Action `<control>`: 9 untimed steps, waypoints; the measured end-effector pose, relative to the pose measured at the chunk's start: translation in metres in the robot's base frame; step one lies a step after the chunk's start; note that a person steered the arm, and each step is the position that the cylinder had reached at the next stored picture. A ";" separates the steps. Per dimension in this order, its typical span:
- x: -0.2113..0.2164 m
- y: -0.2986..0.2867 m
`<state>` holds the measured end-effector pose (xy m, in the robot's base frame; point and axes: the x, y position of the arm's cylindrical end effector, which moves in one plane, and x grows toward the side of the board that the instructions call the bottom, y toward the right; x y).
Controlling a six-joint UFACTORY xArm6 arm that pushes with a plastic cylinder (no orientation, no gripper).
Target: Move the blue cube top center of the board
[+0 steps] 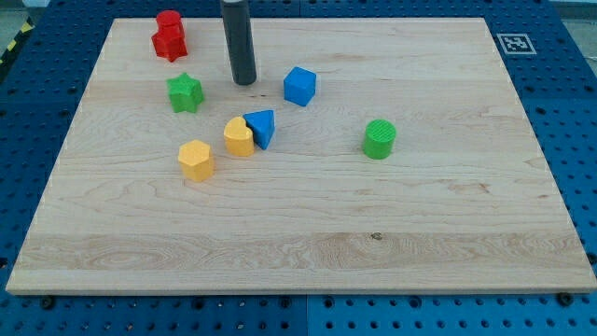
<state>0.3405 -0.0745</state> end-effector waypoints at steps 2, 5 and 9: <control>0.041 0.038; 0.033 0.086; -0.008 0.086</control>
<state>0.3329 0.0115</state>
